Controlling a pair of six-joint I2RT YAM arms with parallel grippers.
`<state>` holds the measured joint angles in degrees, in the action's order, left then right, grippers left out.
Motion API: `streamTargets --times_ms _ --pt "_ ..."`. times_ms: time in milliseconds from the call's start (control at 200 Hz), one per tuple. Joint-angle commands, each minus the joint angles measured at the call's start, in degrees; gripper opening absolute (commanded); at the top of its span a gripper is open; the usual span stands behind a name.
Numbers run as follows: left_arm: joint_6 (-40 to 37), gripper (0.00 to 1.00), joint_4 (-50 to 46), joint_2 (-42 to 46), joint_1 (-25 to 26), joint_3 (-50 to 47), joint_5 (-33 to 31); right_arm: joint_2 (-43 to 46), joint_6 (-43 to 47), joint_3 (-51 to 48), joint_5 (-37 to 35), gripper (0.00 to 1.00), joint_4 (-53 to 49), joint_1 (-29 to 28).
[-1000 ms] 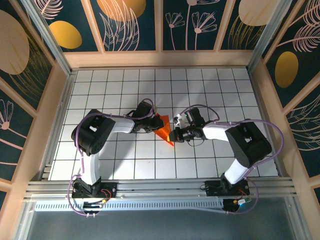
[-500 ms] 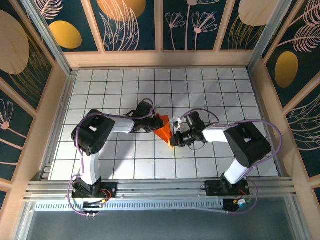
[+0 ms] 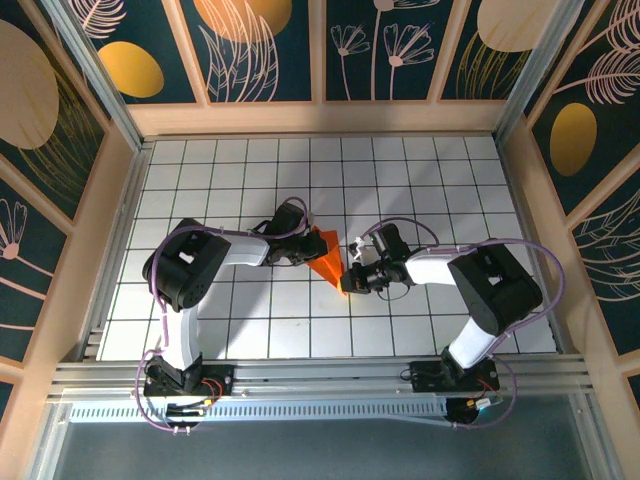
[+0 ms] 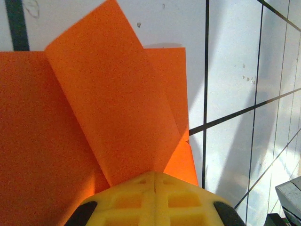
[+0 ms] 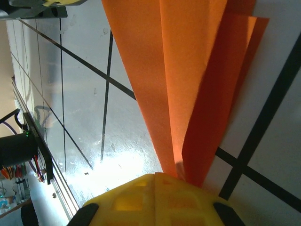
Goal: Fold a paper plane with a square sheet of paper (fold left side to right side)
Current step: Fourth fold the wing at the center of the table.
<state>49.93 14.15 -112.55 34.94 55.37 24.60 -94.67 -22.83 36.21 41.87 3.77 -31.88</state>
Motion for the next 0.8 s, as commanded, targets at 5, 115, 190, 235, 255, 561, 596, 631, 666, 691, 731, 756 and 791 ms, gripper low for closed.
streamTargets --times_ms 5,115,190,235,255,561,596,631,666,691,731,756,791 --pt "-0.85 0.00 -5.36 -3.02 0.20 -1.85 -4.03 0.75 1.12 -0.92 -0.80 0.00 -1.96 -0.30" --pt "-0.87 0.00 -5.45 -3.00 0.13 -1.85 -4.03 0.63 1.20 -1.01 -0.82 0.00 -2.10 -0.35" --pt "-0.88 0.00 -5.45 -3.00 0.18 -1.85 -4.03 0.46 1.33 -1.04 -0.73 0.00 -2.22 -0.32" --pt "-0.86 0.00 -5.45 -3.03 0.16 -1.86 -4.03 0.41 1.36 -1.06 -0.82 0.00 -2.43 -0.35" --pt "-0.89 0.00 -5.45 -3.02 0.19 -1.87 -4.03 0.36 1.38 -1.05 -0.82 0.00 -2.45 -0.33" --pt "-0.83 0.00 -5.54 -3.11 0.20 -1.96 -4.21 -0.12 1.30 -1.82 -0.38 0.00 -2.63 -0.36" --pt "-0.88 0.00 -5.54 -3.10 0.16 -1.94 -4.21 -0.07 1.23 -1.91 -0.25 0.00 -2.67 -0.30" --pt "-0.81 0.00 -5.54 -3.11 0.17 -1.94 -4.21 -0.07 1.27 -1.99 -0.08 0.00 -2.56 -0.47" --pt "-0.89 0.00 -5.54 -3.03 0.17 -1.89 -4.21 0.02 1.21 -2.06 0.12 0.00 -2.63 -0.47" --pt "-0.87 0.00 -5.54 -3.01 0.13 -1.98 -4.26 0.03 1.21 -2.10 0.22 0.00 -2.63 -0.55" --pt "-0.88 0.00 -5.50 -3.01 0.17 -1.97 -4.30 0.13 1.16 -2.19 0.23 0.00 -2.61 -0.68" --pt "-0.86 0.00 -5.52 -3.03 0.21 -1.94 -4.30 0.15 1.12 -2.19 0.28 0.00 -2.58 -0.74" --pt "-0.84 0.00 -5.45 -3.11 0.21 -1.96 -4.30 0.02 1.13 -2.19 0.38 0.00 -2.69 -0.79"
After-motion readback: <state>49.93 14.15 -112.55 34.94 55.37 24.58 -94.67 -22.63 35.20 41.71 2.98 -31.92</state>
